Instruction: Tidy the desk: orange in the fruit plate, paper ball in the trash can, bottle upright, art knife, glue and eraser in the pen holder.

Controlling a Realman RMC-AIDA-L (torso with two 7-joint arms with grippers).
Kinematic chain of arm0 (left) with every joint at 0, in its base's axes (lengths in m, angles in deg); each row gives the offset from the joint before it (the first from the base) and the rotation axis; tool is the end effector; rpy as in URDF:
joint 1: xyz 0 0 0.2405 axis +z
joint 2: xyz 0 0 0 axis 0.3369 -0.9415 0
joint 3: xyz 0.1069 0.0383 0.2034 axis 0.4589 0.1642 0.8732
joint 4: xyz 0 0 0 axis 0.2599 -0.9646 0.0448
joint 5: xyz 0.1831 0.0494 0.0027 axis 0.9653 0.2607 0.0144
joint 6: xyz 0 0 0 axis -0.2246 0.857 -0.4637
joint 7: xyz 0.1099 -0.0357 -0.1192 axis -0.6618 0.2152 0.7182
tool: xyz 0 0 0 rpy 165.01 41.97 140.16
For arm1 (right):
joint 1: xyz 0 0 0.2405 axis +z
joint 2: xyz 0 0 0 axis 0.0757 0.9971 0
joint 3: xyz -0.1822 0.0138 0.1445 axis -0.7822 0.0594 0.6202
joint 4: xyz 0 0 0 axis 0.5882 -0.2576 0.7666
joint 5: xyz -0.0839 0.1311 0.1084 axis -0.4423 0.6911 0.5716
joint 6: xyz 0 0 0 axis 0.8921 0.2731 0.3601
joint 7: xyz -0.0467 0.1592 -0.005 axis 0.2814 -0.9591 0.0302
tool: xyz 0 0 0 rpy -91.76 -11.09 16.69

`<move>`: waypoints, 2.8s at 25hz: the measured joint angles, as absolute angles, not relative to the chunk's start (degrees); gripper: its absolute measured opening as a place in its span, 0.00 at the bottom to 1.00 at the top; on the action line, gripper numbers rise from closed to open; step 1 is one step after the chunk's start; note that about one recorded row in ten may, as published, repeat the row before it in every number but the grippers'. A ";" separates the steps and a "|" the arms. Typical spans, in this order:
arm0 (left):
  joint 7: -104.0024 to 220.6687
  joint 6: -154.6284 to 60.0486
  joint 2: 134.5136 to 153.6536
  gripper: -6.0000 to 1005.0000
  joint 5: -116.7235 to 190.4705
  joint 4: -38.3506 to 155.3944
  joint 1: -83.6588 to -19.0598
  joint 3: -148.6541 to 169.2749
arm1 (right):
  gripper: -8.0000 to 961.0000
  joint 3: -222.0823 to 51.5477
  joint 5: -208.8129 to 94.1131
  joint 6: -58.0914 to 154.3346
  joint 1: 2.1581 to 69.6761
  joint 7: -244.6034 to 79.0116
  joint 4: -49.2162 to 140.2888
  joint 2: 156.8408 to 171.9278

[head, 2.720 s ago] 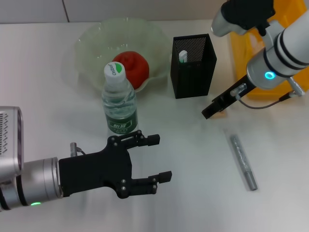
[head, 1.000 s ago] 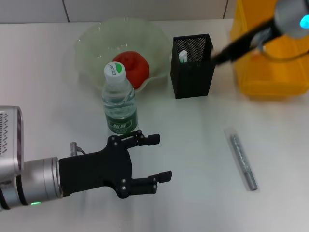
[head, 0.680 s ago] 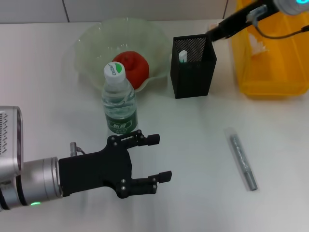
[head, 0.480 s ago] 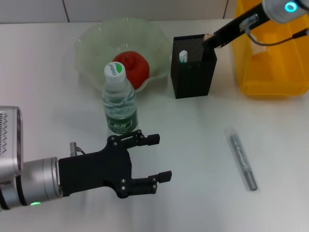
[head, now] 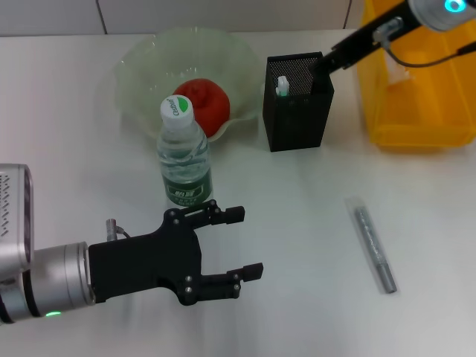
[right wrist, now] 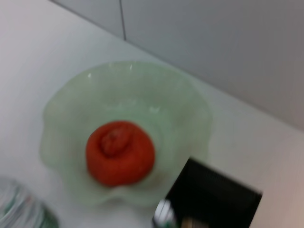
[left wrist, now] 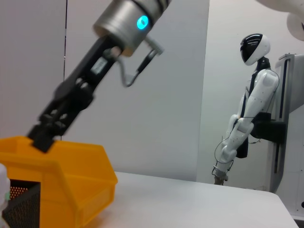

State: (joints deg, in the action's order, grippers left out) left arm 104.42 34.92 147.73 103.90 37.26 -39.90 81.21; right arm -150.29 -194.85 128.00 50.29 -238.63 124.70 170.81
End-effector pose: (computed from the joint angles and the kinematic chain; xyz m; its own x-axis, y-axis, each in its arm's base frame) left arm -0.2179 0.2292 -0.0651 0.7652 0.0848 0.6382 0.2008 -0.9733 -0.1114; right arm 0.1010 0.3767 0.0243 0.7646 -0.6439 -0.0275 -0.5548 -0.6359 -0.5365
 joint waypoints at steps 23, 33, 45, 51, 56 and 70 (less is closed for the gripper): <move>104.34 35.53 147.64 0.79 103.98 37.43 -39.73 81.21 | 0.70 -164.64 -195.20 133.28 34.34 -249.28 127.25 171.33; 104.01 35.48 147.64 0.79 104.00 37.62 -39.62 81.21 | 0.70 -164.71 -195.14 129.82 36.93 -249.32 119.13 171.38; 104.29 35.53 147.64 0.79 103.98 37.26 -39.81 81.22 | 0.57 -164.75 -195.12 127.39 37.08 -249.32 116.27 171.38; 104.35 35.53 147.64 0.79 103.98 37.26 -39.82 81.22 | 0.40 -164.75 -195.04 126.18 37.15 -249.32 114.68 171.38; 104.36 35.53 147.64 0.79 103.98 37.26 -39.76 81.21 | 0.41 -164.75 -194.87 125.24 37.53 -249.29 113.77 171.38; 104.04 35.53 147.64 0.79 103.99 37.60 -39.64 81.21 | 0.34 -164.76 -194.32 123.99 38.96 -248.53 110.07 171.29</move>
State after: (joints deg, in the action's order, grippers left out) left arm 104.04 35.53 147.64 103.99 37.60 -39.64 81.21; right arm -164.76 -194.32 123.99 38.96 -248.53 110.07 171.29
